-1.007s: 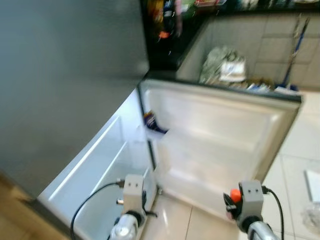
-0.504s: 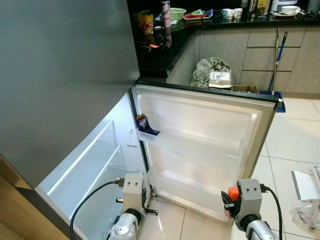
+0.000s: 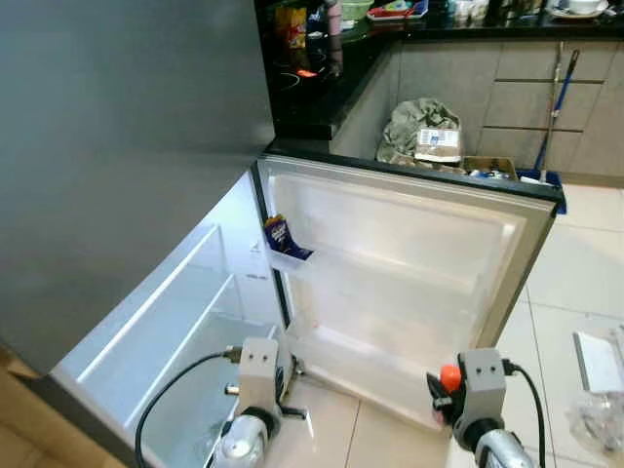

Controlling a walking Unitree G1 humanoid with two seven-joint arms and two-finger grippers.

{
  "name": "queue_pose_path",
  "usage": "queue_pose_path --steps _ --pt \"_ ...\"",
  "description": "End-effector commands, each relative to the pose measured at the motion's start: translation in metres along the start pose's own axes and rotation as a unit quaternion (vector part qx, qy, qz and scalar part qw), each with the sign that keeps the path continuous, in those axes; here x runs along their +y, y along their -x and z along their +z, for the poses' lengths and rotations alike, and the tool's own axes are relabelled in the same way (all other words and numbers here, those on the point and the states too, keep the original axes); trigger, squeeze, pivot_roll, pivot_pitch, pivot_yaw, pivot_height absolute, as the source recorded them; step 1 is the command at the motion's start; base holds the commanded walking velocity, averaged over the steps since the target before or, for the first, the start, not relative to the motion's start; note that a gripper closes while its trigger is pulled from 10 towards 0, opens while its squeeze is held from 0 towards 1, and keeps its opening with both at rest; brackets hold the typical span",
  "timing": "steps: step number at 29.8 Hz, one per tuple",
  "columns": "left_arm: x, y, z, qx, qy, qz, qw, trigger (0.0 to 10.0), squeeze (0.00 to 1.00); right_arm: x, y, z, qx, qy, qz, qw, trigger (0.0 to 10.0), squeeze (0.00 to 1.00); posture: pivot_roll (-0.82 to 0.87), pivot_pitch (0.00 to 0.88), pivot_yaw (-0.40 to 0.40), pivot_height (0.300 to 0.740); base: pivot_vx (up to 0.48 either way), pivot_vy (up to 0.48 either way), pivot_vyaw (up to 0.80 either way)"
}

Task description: Restocking fridge

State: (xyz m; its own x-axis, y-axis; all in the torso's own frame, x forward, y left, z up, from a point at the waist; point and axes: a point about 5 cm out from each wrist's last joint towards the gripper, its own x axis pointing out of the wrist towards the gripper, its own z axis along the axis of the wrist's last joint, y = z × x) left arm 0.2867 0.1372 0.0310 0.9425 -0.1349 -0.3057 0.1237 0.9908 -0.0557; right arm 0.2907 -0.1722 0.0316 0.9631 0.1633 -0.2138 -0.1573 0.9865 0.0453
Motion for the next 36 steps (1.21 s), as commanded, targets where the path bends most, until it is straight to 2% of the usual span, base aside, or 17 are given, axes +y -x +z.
queue_pose_path --steps 1,16,20,23,24,25,27,30,33,34,36 --pt "0.003 0.002 -0.006 0.013 0.002 0.010 1.000 10.0 0.00 -0.002 0.005 -0.006 0.011 0.003 -0.004 1.000 10.0 0.00 -0.06 0.115 0.068 0.740 0.000 0.000 0.00" --pt "0.004 0.001 -0.006 0.011 0.003 0.010 1.000 10.0 0.00 -0.001 0.005 -0.005 0.010 0.006 0.000 1.000 10.0 0.00 -0.06 0.113 0.068 0.740 0.000 0.000 0.00" --pt "0.004 0.001 -0.005 0.011 -0.003 0.003 1.000 10.0 0.00 0.004 0.003 -0.001 0.002 0.026 0.019 0.999 10.0 0.00 -0.06 0.114 0.069 0.740 0.000 0.000 0.00" --pt "0.004 0.002 -0.006 0.011 -0.004 0.001 1.000 10.0 0.00 0.008 0.003 0.000 0.001 0.017 0.038 0.999 10.0 0.00 -0.06 0.114 0.071 0.740 0.000 0.000 0.00" --pt "0.003 0.002 -0.005 0.011 0.004 -0.003 1.000 10.0 0.00 0.029 0.006 0.009 -0.022 -0.004 0.128 0.991 10.0 0.00 -0.06 0.115 0.070 0.740 0.000 0.000 0.00" --pt "0.002 0.002 -0.005 0.010 0.005 -0.004 1.000 10.0 0.00 0.036 0.006 0.014 -0.033 -0.010 0.153 0.988 10.0 0.00 -0.06 0.113 0.069 0.740 0.000 0.000 0.00" --pt "0.001 0.001 -0.005 0.010 0.005 -0.005 1.000 10.0 0.00 0.039 0.006 0.021 -0.045 -0.015 0.162 0.986 10.0 0.00 -0.06 0.113 0.069 0.740 0.000 0.000 0.00" --pt "0.000 0.000 -0.003 0.007 0.004 -0.008 1.000 10.0 0.00 0.043 -0.001 0.055 -0.092 -0.051 0.172 0.979 10.0 0.00 -0.06 0.113 0.069 0.740 0.000 0.000 0.00" --pt "-0.001 0.000 -0.002 0.005 0.004 -0.010 1.000 10.0 0.00 0.049 -0.004 0.088 -0.121 -0.087 0.220 0.964 10.0 0.00 -0.06 0.113 0.071 0.740 0.000 0.000 0.00" --pt "-0.001 -0.001 -0.002 0.005 0.003 -0.011 1.000 10.0 0.00 0.054 -0.003 0.100 -0.122 -0.088 0.256 0.955 10.0 0.00 -0.07 0.113 0.072 0.740 0.000 0.000 0.00" --pt "-0.001 -0.001 -0.002 0.005 0.003 -0.011 1.000 10.0 0.00 0.056 -0.002 0.104 -0.121 -0.086 0.274 0.950 10.0 0.00 -0.07 0.113 0.071 0.740 0.000 0.000 0.00"
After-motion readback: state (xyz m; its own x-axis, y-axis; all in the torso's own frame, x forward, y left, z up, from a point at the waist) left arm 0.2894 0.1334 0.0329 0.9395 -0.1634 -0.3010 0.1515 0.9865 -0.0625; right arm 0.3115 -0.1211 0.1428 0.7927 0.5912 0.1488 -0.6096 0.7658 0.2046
